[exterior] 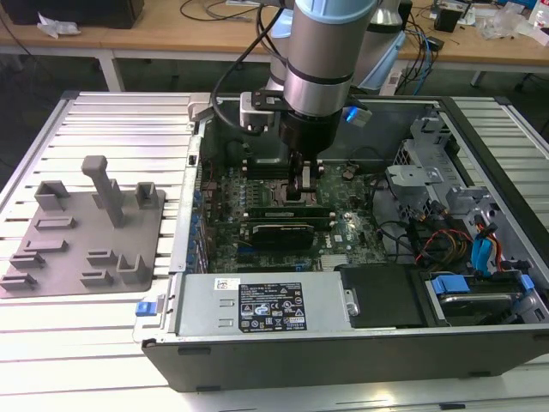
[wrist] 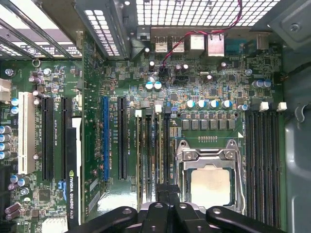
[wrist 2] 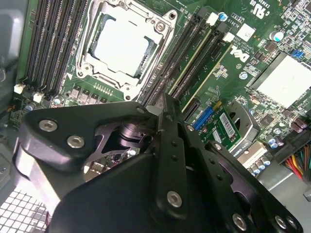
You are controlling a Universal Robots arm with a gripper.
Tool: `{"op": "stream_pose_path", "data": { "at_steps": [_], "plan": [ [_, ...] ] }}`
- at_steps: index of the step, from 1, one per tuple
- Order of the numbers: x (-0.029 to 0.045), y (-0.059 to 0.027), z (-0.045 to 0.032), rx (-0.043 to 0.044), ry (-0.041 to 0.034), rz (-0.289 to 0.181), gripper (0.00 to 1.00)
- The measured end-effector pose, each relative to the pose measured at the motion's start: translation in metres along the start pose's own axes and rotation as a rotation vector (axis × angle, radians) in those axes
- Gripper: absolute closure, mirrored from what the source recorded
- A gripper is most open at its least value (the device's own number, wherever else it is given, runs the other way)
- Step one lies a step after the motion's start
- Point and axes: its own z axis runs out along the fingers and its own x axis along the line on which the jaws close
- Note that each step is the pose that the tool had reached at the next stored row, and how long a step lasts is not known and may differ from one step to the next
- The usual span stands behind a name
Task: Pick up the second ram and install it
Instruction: 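Press down the second ram until it locks into place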
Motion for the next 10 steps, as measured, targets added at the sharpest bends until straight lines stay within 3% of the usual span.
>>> {"op": "stream_pose_path", "data": {
  "at_steps": [10],
  "plan": [
    [-0.0002,-0.0118,-0.0004,0.0000,0.0000,0.000,0.92]
  ]
}}
